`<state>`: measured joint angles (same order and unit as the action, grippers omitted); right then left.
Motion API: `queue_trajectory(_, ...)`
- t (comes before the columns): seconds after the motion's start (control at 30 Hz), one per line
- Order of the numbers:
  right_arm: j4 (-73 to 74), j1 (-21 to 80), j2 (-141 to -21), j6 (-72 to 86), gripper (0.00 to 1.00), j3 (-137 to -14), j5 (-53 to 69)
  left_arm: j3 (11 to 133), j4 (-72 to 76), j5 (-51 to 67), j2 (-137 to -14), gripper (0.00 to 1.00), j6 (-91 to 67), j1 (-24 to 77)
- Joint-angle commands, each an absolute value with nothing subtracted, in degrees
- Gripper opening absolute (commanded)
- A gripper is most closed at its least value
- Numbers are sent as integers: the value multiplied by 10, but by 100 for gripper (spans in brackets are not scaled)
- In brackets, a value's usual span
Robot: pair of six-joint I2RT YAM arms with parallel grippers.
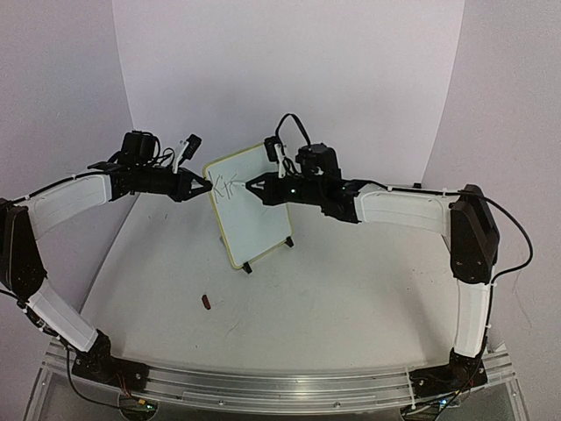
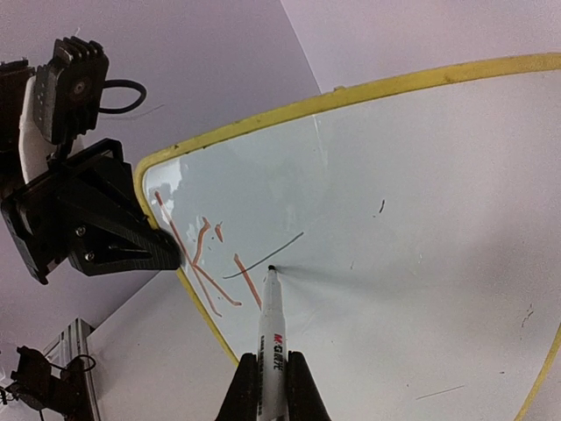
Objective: Write a sentence on the whiteboard
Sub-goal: Write on the whiteboard with the whiteboard marker without the cap.
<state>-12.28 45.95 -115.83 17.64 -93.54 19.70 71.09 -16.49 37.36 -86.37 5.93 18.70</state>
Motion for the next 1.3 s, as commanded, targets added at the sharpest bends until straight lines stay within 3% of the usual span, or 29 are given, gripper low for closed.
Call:
queue_trajectory(0.0, -155, 459, -1160, 181, 0, -945, 163, 708, -169, 360, -846, 0, 86, 186)
queue_trajectory(1.27, -217, 459, -1085, 200, 0, -842, 198, 710, -169, 359, -852, 0, 85, 185)
